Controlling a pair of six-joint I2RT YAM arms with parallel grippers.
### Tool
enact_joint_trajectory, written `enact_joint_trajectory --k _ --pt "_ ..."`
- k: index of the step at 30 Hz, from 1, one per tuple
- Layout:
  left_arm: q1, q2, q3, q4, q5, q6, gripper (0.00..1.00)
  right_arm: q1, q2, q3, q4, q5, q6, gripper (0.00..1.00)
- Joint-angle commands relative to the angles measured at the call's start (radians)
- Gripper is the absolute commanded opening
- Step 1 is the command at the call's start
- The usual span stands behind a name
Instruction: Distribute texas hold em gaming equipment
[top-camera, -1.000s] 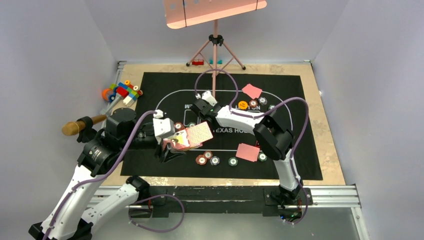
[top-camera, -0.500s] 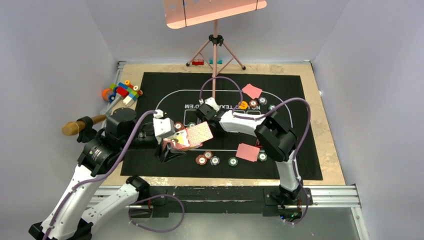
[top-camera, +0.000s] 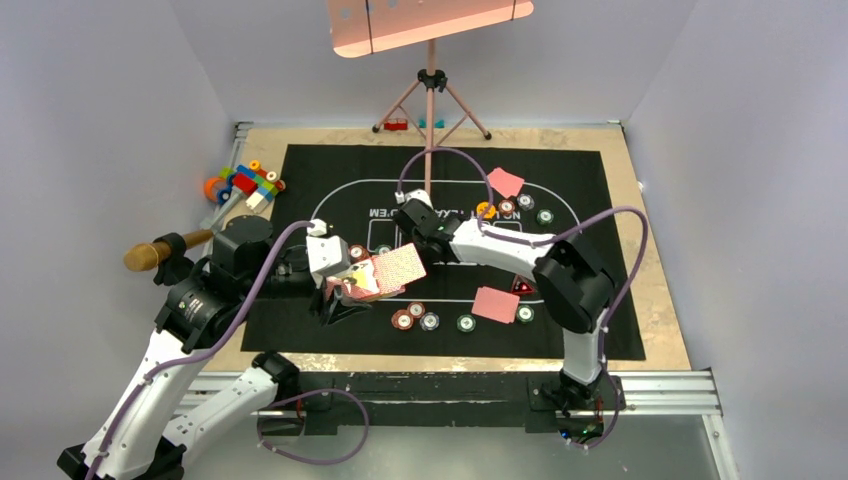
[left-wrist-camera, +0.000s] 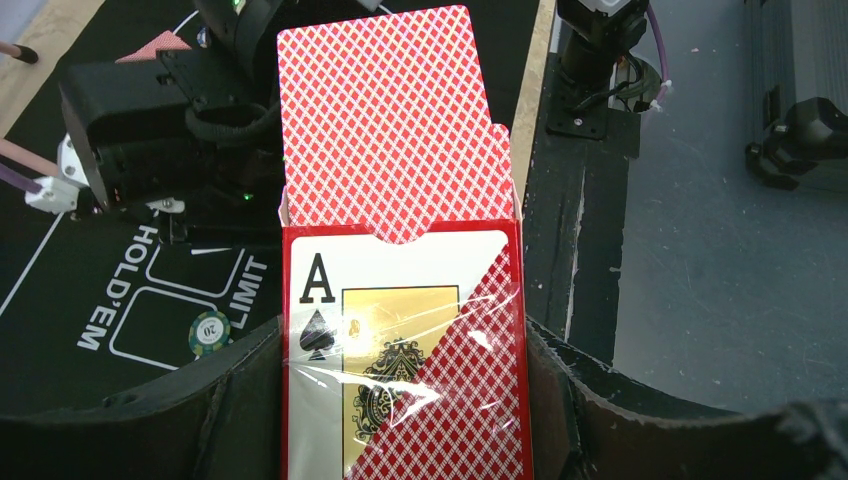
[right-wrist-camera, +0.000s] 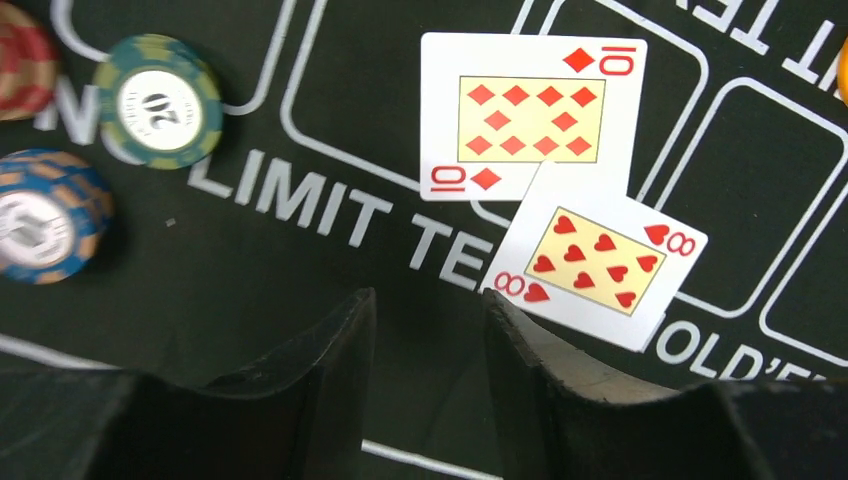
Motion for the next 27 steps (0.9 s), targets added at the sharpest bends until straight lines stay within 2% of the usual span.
enact_joint_trajectory --k 1,7,11,13,16,19,24,27 --pt "0.005 -0.009 0.014 0.038 0.030 -0.021 0.00 -0.031 -0.163 -0.025 -0.009 -0.098 0.060 0.46" --pt "0.006 -0.007 0.017 0.038 0.030 -0.019 0.00 -0.080 -0.384 -0.063 -0.120 -0.176 0.115 0.42" --pt "0.004 -0.006 0.016 0.042 0.033 -0.016 0.00 -0.132 -0.517 -0.086 -0.228 -0.202 0.158 0.43" --pt "0.004 -0.004 0.015 0.041 0.034 -0.016 0.00 -0.191 -0.634 -0.123 -0.223 -0.262 0.185 0.50" --pt "0.005 -0.004 0.013 0.044 0.034 -0.014 0.00 -0.281 -0.778 -0.157 -0.190 -0.382 0.218 0.68" --pt "0.004 -0.001 0.013 0.047 0.035 -0.015 0.00 -0.327 -0.868 -0.155 -0.125 -0.545 0.257 0.81" --pt "0.005 0.001 0.013 0.052 0.034 -0.016 0.00 -0.333 -0.870 -0.140 0.012 -0.866 0.377 0.86" --pt "0.004 0.002 0.013 0.053 0.032 -0.016 0.00 -0.330 -0.868 -0.158 0.127 -0.982 0.460 0.88"
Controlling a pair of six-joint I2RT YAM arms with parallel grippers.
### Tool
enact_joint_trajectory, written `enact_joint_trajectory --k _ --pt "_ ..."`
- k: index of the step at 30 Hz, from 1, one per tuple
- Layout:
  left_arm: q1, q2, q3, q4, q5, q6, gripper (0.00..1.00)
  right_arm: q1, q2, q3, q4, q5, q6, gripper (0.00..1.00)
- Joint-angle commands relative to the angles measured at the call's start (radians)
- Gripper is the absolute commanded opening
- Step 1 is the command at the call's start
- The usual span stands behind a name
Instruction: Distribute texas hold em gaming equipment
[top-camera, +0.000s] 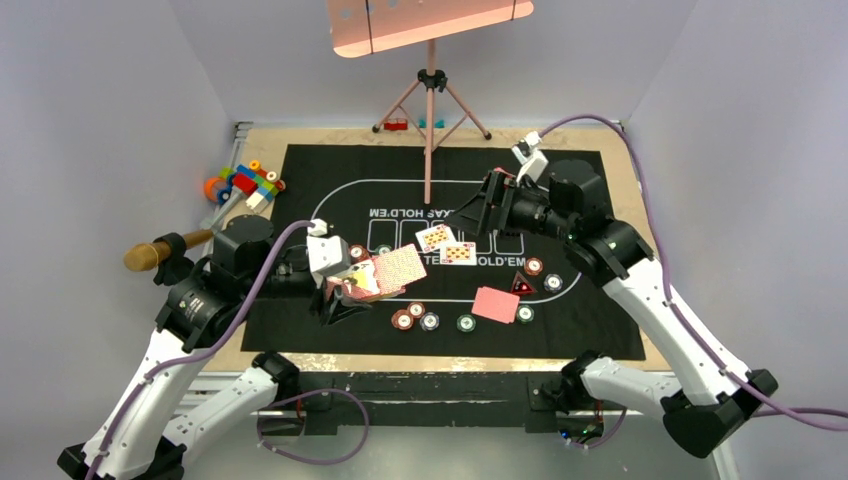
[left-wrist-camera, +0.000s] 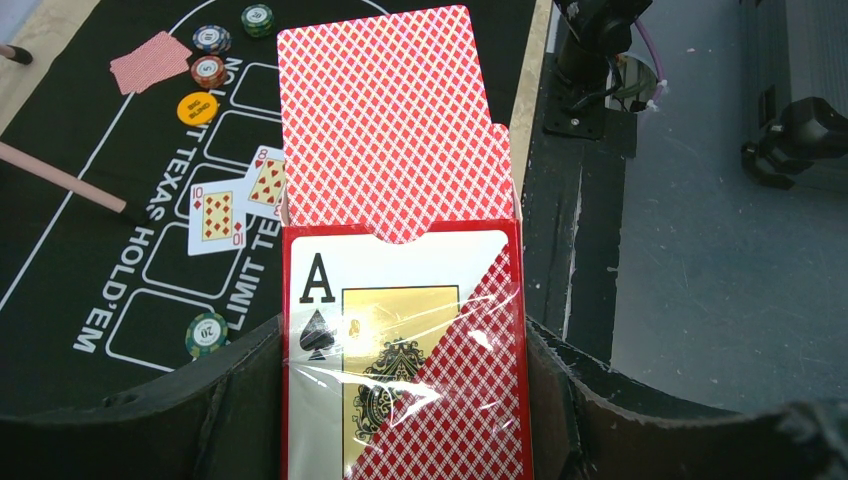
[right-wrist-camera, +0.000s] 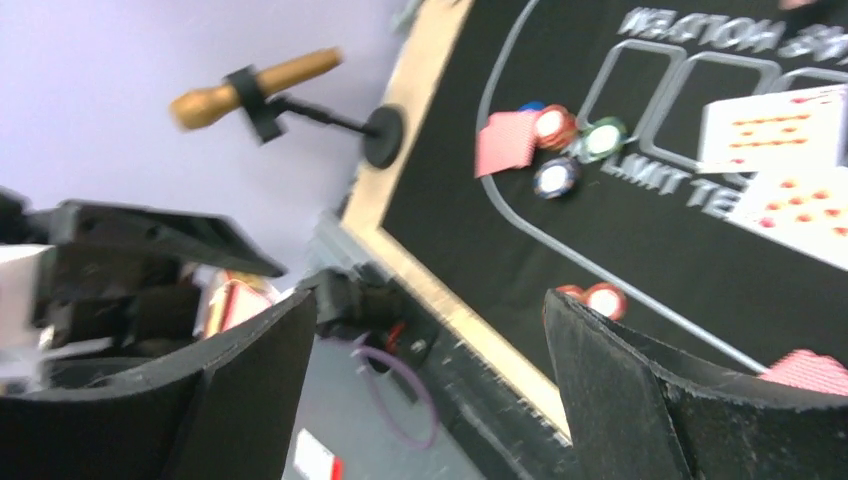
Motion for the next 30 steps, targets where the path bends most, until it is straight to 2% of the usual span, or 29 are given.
enact_joint_trajectory --k 1,4,8,14,24,30 --pt "0.005 0.001 0.012 0.053 0.025 -0.017 0.00 0.009 0.026 -0.007 0.215 -0.293 0.159 0.89" --pt "0.004 0.005 0.011 0.055 0.023 -0.016 0.00 0.050 0.064 0.020 0.261 -0.320 0.195 0.90" --pt "0.005 0.011 0.013 0.061 0.014 -0.014 0.00 0.140 0.124 0.107 0.194 -0.299 0.155 0.92" --pt "0.004 0.015 0.012 0.072 0.013 -0.016 0.00 0.227 0.192 0.129 0.167 -0.292 0.145 0.93" --pt "0.004 0.023 0.017 0.078 0.013 -0.020 0.00 0.295 0.230 0.101 0.200 -0.282 0.181 0.96" --pt "0.006 0.020 0.015 0.082 0.010 -0.022 0.00 0.295 0.210 0.088 0.160 -0.276 0.176 0.97"
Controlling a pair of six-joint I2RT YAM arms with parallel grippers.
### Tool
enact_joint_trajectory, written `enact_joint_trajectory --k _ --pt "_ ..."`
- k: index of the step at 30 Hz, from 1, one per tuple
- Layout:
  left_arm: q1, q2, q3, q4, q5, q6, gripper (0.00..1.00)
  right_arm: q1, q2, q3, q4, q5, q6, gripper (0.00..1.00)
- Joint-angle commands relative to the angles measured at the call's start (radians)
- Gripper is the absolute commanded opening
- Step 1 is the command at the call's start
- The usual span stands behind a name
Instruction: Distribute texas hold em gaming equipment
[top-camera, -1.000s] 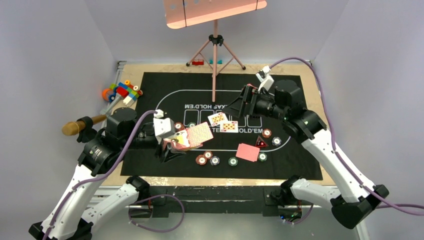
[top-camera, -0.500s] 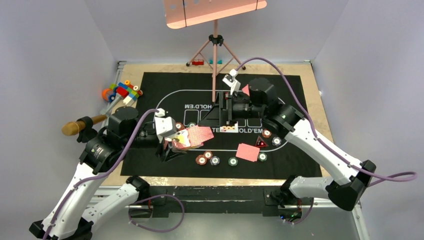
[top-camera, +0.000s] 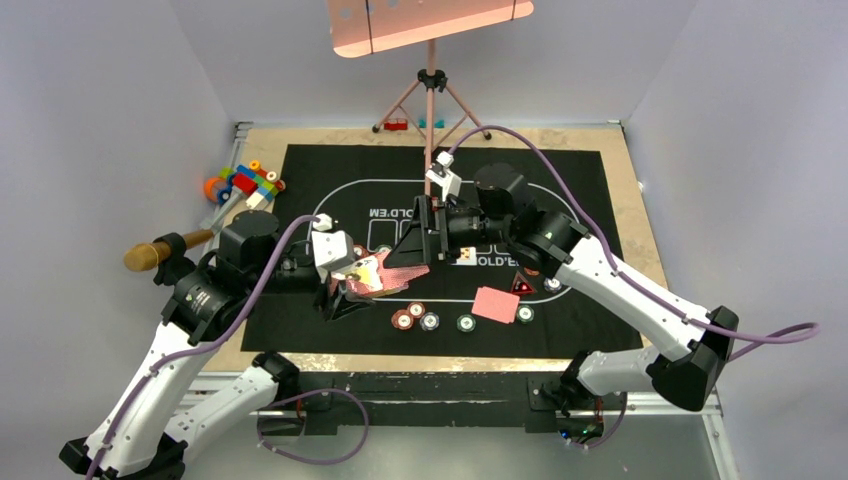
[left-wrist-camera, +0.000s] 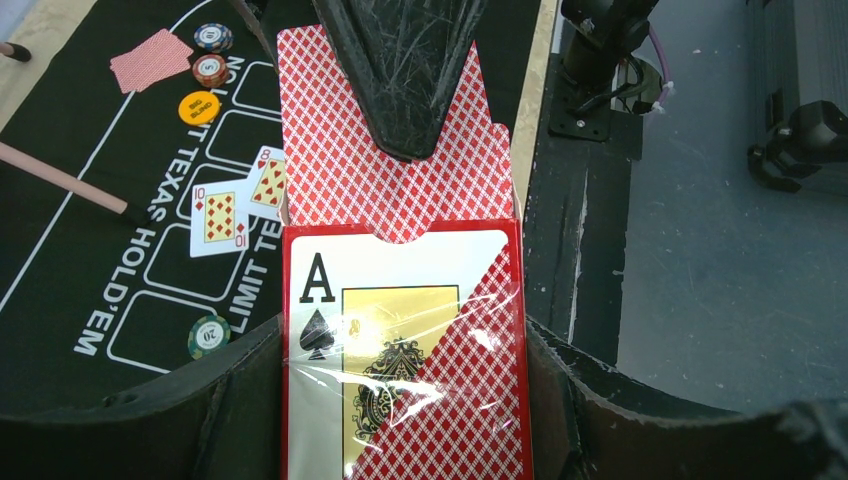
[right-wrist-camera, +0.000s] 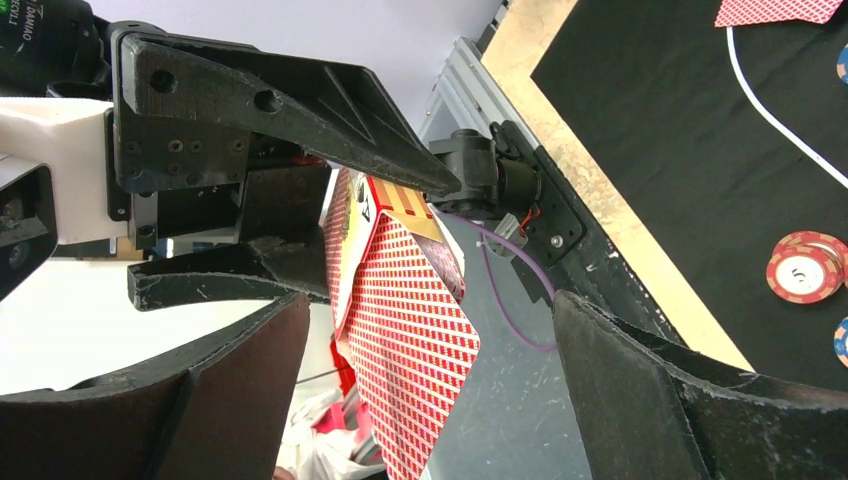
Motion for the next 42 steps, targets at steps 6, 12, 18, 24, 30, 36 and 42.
enact_joint_trajectory --k 6,12,18,24,30,36,42 --pt "0.004 -0.008 0.013 0.066 0.008 -0.023 0.00 0.003 -0.042 0.005 -0.088 0.001 -0.016 0.87" --pt "0.007 -0.010 0.014 0.065 0.011 -0.027 0.00 0.003 -0.040 0.057 -0.160 0.018 -0.048 0.66" --pt "0.006 -0.009 0.012 0.065 0.015 -0.029 0.00 0.003 -0.049 0.121 -0.226 0.060 -0.071 0.46" --pt "0.006 -0.012 0.011 0.066 0.017 -0.031 0.00 -0.001 -0.050 0.148 -0.260 0.073 -0.084 0.33" --pt "0.007 -0.014 0.010 0.065 0.019 -0.033 0.00 -0.016 -0.053 0.169 -0.293 0.083 -0.095 0.22" --pt "0.007 -0.013 0.010 0.065 0.022 -0.032 0.00 -0.060 -0.081 0.177 -0.284 0.066 -0.090 0.20" --pt "0.007 -0.013 0.011 0.063 0.022 -0.031 0.00 -0.091 -0.101 0.168 -0.247 0.040 -0.063 0.19"
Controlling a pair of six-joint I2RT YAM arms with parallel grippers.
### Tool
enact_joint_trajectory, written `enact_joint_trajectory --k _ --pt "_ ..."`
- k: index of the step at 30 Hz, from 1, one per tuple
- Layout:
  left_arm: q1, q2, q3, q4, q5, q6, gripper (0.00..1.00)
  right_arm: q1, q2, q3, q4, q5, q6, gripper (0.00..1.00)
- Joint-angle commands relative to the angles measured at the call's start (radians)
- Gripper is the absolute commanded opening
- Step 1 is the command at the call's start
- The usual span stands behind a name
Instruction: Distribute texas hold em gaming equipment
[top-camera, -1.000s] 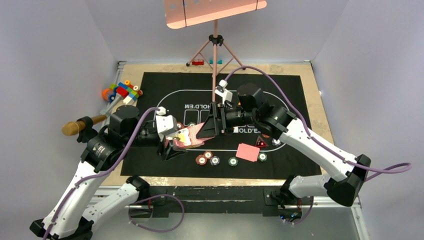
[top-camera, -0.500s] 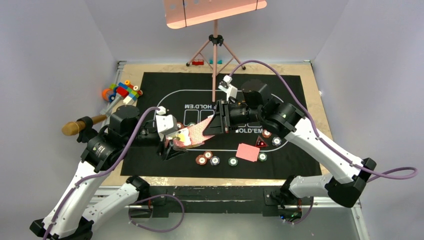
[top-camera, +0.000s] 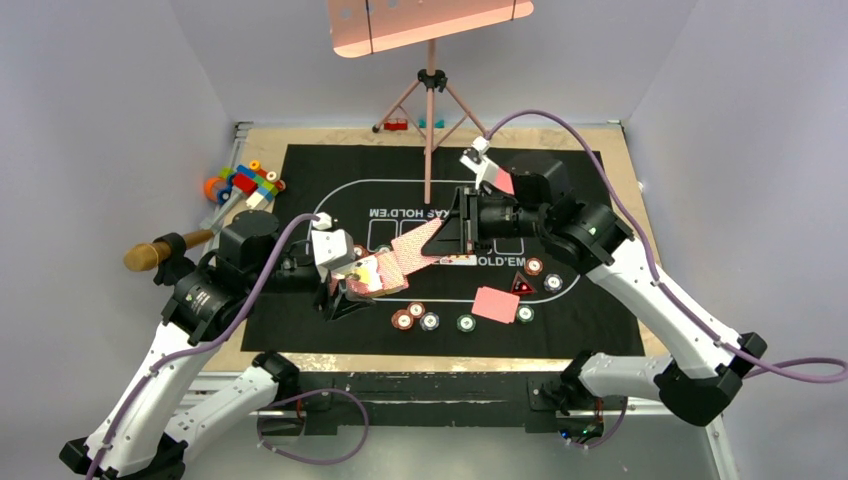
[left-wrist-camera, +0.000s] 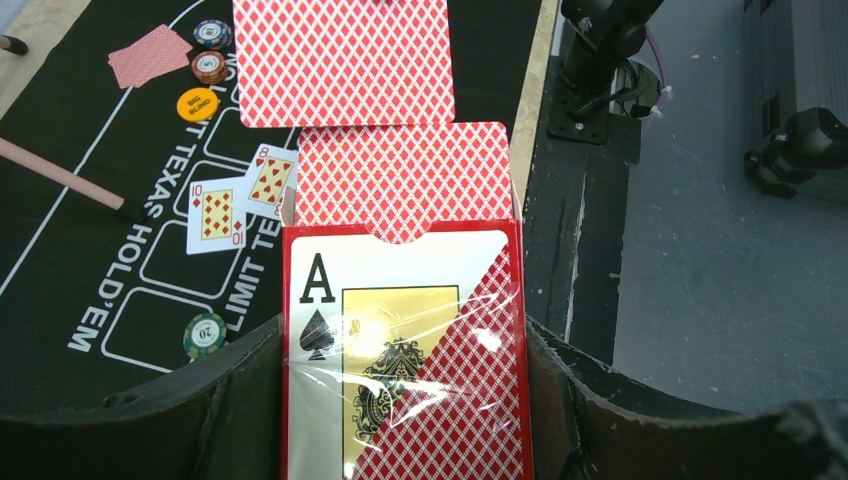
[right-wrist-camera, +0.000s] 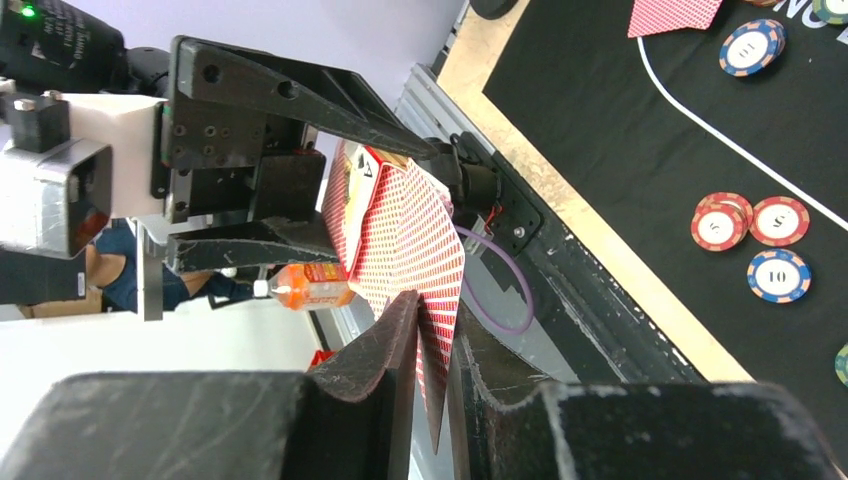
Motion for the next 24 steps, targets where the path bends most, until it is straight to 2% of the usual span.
enact_joint_trajectory --k 1,9,14,21,24 --pt "0.006 -0.012 0.010 0.060 0.025 -0.013 0.00 -0.019 -0.033 0.038 0.033 -0.025 0.011 0.19" --pt "0.006 -0.014 0.010 0.056 0.022 -0.010 0.00 -0.090 -0.063 -0.010 0.088 -0.074 0.053 0.12" --pt "0.006 -0.015 0.010 0.052 0.021 -0.007 0.00 -0.127 -0.059 -0.038 0.103 -0.101 0.068 0.00" --pt "0.006 -0.025 0.004 0.045 0.019 -0.002 0.00 -0.154 -0.042 -0.048 0.127 -0.120 0.056 0.00" --pt "0.006 -0.030 -0.001 0.048 0.019 -0.003 0.00 -0.175 -0.020 -0.025 0.059 -0.039 -0.023 0.00"
